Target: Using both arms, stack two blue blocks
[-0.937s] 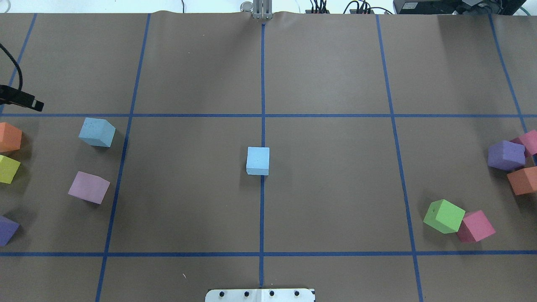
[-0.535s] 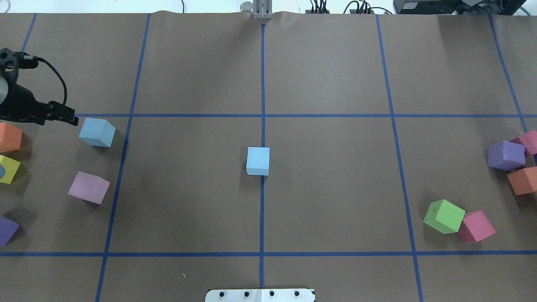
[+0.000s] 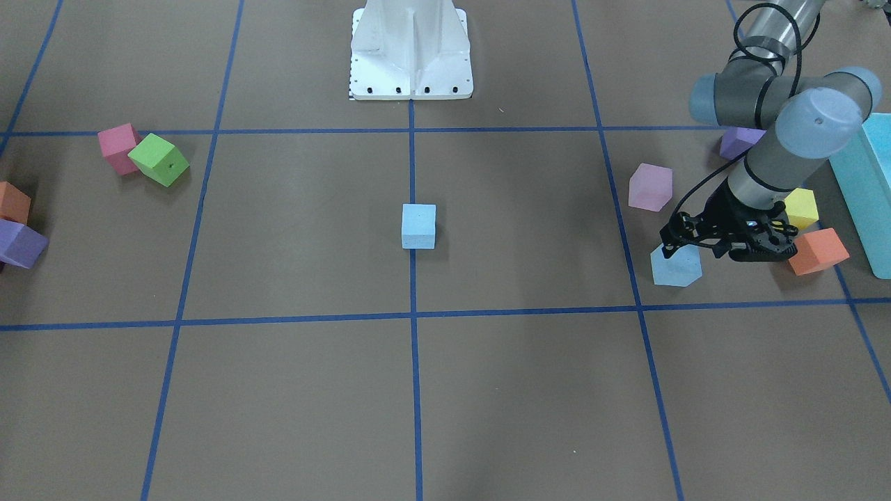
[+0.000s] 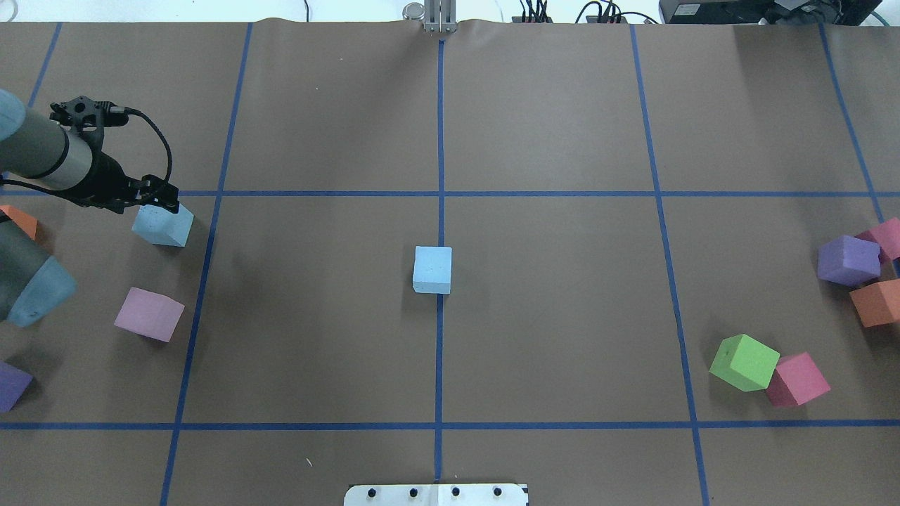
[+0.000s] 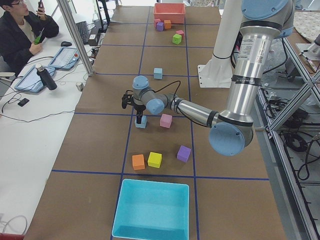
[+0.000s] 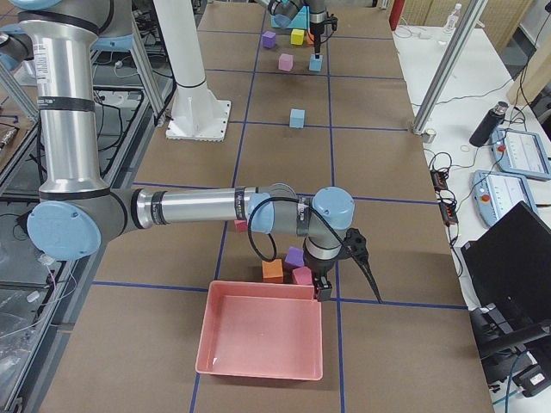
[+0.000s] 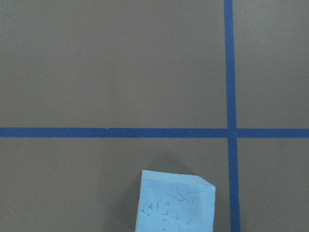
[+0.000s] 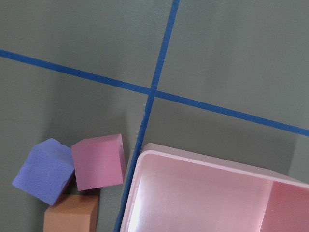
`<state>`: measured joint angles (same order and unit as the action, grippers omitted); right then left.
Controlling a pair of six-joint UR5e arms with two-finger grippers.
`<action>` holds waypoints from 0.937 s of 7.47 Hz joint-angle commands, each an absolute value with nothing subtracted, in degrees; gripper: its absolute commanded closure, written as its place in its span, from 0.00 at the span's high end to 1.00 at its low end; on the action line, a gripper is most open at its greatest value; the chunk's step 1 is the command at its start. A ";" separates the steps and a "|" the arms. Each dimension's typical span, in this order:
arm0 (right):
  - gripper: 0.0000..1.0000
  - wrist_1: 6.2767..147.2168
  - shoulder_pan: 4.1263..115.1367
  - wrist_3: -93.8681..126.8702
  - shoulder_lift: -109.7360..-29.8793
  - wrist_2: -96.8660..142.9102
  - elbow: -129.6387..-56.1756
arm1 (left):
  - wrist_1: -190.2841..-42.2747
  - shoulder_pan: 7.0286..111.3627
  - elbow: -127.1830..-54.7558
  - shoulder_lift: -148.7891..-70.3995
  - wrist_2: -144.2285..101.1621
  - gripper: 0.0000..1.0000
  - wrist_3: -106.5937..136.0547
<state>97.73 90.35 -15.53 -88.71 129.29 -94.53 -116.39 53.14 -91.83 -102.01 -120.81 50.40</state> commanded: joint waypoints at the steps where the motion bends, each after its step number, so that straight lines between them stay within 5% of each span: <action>1: 1.00 97.73 90.35 -15.38 -88.68 129.29 -94.48 | -121.71 52.47 -86.94 -103.01 -120.59 0.98 48.09; 4: 1.00 97.73 90.35 -15.38 -88.77 129.29 -94.48 | -121.82 48.79 -86.75 -103.01 -119.36 0.98 48.16; 5: 1.00 97.73 90.35 -15.38 -88.68 129.29 -94.48 | -121.73 48.78 -86.84 -103.01 -119.36 0.71 48.08; 6: 1.00 97.73 90.35 -15.29 -88.68 129.29 -94.48 | -121.73 48.78 -86.84 -102.92 -119.36 0.24 47.99; 7: 1.00 97.73 90.35 -15.21 -88.68 129.37 -94.48 | -121.73 48.78 -87.10 -103.01 -119.44 0.00 48.08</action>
